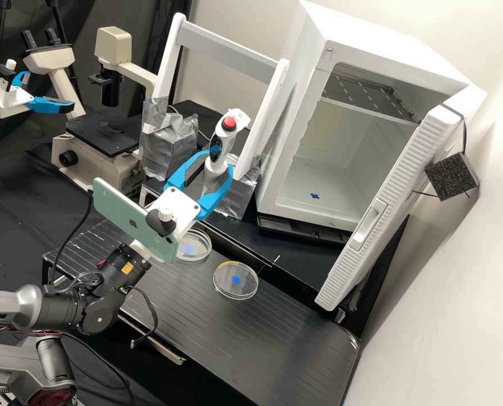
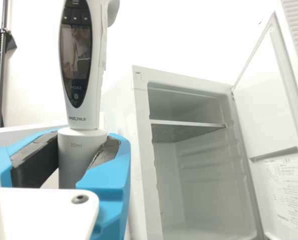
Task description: Use the pipette
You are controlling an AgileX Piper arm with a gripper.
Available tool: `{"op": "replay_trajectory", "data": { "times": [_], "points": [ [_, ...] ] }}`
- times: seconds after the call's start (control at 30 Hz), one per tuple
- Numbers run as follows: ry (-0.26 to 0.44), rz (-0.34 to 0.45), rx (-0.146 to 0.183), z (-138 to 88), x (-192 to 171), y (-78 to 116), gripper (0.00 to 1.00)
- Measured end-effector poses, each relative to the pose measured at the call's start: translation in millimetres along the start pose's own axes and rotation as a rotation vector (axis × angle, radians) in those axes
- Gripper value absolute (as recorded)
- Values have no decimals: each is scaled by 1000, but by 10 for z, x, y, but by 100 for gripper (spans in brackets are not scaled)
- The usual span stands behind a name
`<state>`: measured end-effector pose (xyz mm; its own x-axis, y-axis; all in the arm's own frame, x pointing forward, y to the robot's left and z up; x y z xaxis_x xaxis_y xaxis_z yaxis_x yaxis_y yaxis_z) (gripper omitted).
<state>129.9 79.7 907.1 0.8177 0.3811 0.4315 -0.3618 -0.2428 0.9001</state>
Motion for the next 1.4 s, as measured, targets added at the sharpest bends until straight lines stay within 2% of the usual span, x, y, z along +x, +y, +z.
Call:
{"op": "replay_trajectory", "data": {
  "times": [0.43, 0.57, 0.7, 0.87, 0.93, 1.1, 1.13, 1.23, 1.4],
  "points": [
    [-3, -5, 0, 6, -8, -9, 0],
    [-4, -20, 9, 14, -6, -32, 0],
    [31, -106, 26, -15, 101, -114, 0],
    [128, -277, 67, -170, 376, -301, 0],
    [155, -337, 68, -255, 483, -364, 0],
    [199, -452, 40, -513, 842, -477, 0],
    [191, -474, 39, -524, 878, -518, 0],
    [170, -519, 10, -661, 1155, -584, 0],
    [99, -547, -52, -808, 1578, -647, 0]
  ]
}}
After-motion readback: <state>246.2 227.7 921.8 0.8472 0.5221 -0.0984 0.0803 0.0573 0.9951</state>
